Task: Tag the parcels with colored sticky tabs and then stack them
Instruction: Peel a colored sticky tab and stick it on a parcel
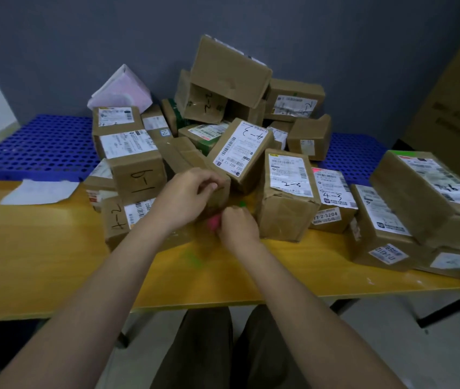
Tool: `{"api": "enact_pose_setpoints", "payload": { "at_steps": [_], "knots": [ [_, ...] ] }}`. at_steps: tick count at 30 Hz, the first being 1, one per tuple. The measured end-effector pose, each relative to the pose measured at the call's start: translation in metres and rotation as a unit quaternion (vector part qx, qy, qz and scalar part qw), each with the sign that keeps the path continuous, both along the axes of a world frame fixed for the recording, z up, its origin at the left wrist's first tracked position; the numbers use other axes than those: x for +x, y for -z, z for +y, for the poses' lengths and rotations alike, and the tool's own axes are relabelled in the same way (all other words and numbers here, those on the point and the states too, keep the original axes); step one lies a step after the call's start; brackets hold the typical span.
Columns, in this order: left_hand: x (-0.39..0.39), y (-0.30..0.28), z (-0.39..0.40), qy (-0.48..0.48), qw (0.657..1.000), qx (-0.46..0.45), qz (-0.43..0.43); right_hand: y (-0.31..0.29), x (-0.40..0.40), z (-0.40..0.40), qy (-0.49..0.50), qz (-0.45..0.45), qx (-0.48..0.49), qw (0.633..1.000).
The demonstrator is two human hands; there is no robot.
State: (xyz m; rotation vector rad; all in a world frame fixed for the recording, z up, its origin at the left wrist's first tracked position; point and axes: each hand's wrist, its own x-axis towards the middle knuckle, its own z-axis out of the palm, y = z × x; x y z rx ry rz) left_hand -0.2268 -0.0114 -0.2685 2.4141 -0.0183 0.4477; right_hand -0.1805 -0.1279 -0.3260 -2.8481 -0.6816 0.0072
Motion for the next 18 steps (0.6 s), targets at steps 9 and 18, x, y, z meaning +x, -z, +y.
{"api": "enact_pose_setpoints", "payload": {
  "at_steps": [9, 18],
  "knots": [
    [0.001, 0.000, 0.006, -0.022, 0.999, -0.029, -0.029, -0.009, -0.002, -0.019, 0.025, 0.033, 0.254, 0.966],
    [-0.001, -0.013, -0.016, 0.035, 0.927, -0.372, 0.034, -0.056, -0.024, -0.032, 0.049, 0.135, 0.698, 0.701]
  ]
}}
